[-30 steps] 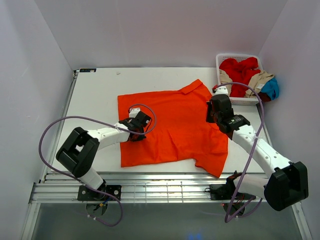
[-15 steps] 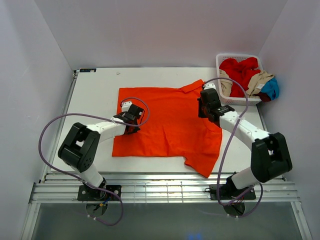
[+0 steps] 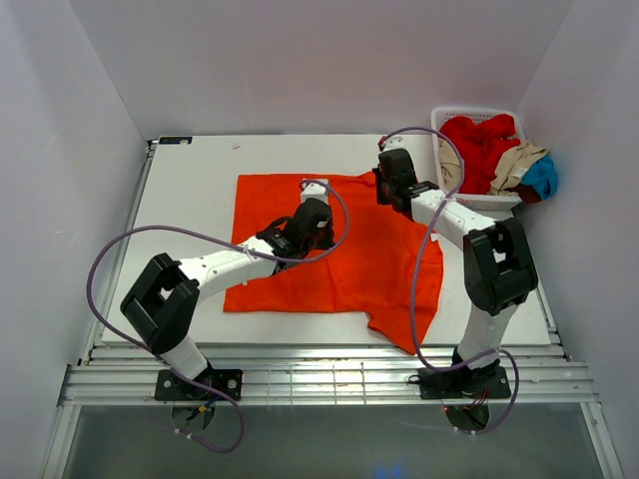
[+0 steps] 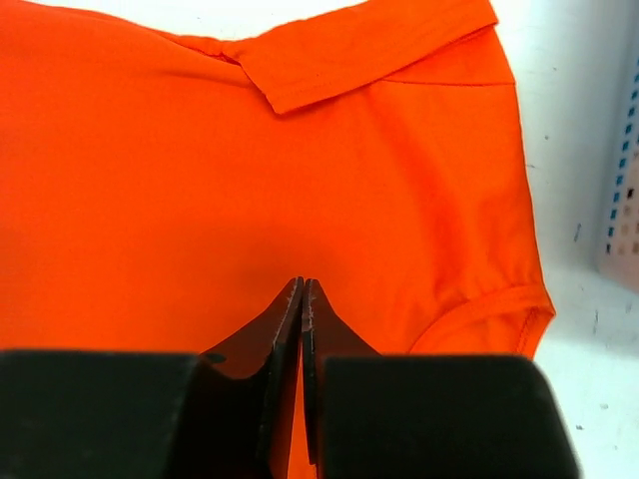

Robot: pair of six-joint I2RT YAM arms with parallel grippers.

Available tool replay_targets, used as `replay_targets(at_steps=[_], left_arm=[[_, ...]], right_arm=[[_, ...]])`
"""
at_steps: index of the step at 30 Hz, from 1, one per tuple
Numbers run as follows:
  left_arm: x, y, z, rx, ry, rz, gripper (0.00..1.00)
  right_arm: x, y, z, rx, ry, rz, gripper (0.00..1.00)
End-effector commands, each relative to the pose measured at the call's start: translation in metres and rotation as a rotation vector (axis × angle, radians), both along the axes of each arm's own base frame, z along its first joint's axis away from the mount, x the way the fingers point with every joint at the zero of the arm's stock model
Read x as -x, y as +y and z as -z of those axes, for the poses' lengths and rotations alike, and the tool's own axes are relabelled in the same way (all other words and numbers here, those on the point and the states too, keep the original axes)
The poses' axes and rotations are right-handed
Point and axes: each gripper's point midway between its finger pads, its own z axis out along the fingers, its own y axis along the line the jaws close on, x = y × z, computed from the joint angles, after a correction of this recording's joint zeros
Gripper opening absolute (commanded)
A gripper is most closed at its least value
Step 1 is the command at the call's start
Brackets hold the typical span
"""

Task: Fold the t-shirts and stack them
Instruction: Flatten out the tshirt

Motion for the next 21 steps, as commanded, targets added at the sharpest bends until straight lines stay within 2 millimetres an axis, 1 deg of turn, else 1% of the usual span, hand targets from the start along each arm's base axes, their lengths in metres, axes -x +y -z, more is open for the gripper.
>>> replay_targets(at_steps=[1, 2, 3, 4, 5, 6, 7, 8, 9, 10, 11, 12, 13, 15, 16, 20, 21], left_arm=[[0.008, -0.045, -0.027, 0.155, -0.047, 0.136, 0.0], [0.017, -0.056, -0.022, 0.164, -0.034, 0.166, 0.0], [0.022, -0.065, -0.019, 0.17, -0.026, 0.188, 0.0], [0.026, -0.072, -0.006, 0.157, -0.004, 0.203, 0.0], [0.036, -0.082, 0.0, 0.151, 0.009, 0.232, 0.0], [0.041, -0.087, 0.007, 0.146, 0.024, 0.242, 0.0], [0.049, -0.096, 0.019, 0.131, 0.043, 0.266, 0.0], [0.054, -0.1, 0.025, 0.125, 0.053, 0.276, 0.0], [0.058, -0.104, 0.029, 0.125, 0.055, 0.286, 0.0], [0.062, -0.107, 0.039, 0.11, 0.069, 0.295, 0.0], [0.069, -0.112, 0.043, 0.107, 0.073, 0.309, 0.0], [0.073, -0.115, 0.045, 0.104, 0.076, 0.316, 0.0], [0.078, -0.118, 0.047, 0.104, 0.078, 0.325, 0.0], [0.083, -0.12, 0.054, 0.095, 0.086, 0.33, 0.0], [0.084, -0.12, 0.056, 0.091, 0.088, 0.328, 0.0], [0.09, -0.117, 0.069, 0.077, 0.115, 0.323, 0.0], [0.092, -0.116, 0.07, 0.077, 0.119, 0.324, 0.0]], right_arm=[[-0.028, 0.01, -0.012, 0.014, -0.056, -0.015, 0.08], [-0.031, 0.012, -0.009, 0.016, -0.05, -0.02, 0.08], [-0.034, 0.015, 0.002, 0.03, -0.031, -0.028, 0.08], [-0.038, 0.015, 0.004, 0.033, -0.028, -0.028, 0.08], [-0.045, 0.019, -0.002, 0.028, -0.041, -0.034, 0.08], [-0.049, 0.02, 0.007, 0.035, -0.027, -0.039, 0.08], [-0.052, 0.02, 0.009, 0.037, -0.02, -0.039, 0.08], [-0.059, 0.023, 0.005, 0.026, -0.03, -0.045, 0.08], [-0.063, 0.024, 0.013, 0.03, -0.017, -0.047, 0.08], [-0.067, 0.022, 0.015, 0.031, -0.015, -0.043, 0.08], [-0.073, 0.024, 0.01, 0.024, -0.025, -0.047, 0.08], [-0.075, 0.024, 0.019, 0.03, -0.01, -0.048, 0.08], [-0.079, 0.021, 0.019, 0.03, -0.011, -0.045, 0.08], [-0.087, 0.022, 0.024, 0.026, -0.002, -0.051, 0.08], [-0.09, 0.02, 0.027, 0.026, 0.003, -0.048, 0.08], [-0.102, 0.022, 0.038, 0.018, 0.029, -0.059, 0.08], [-0.105, 0.024, 0.045, 0.019, 0.041, -0.062, 0.08]])
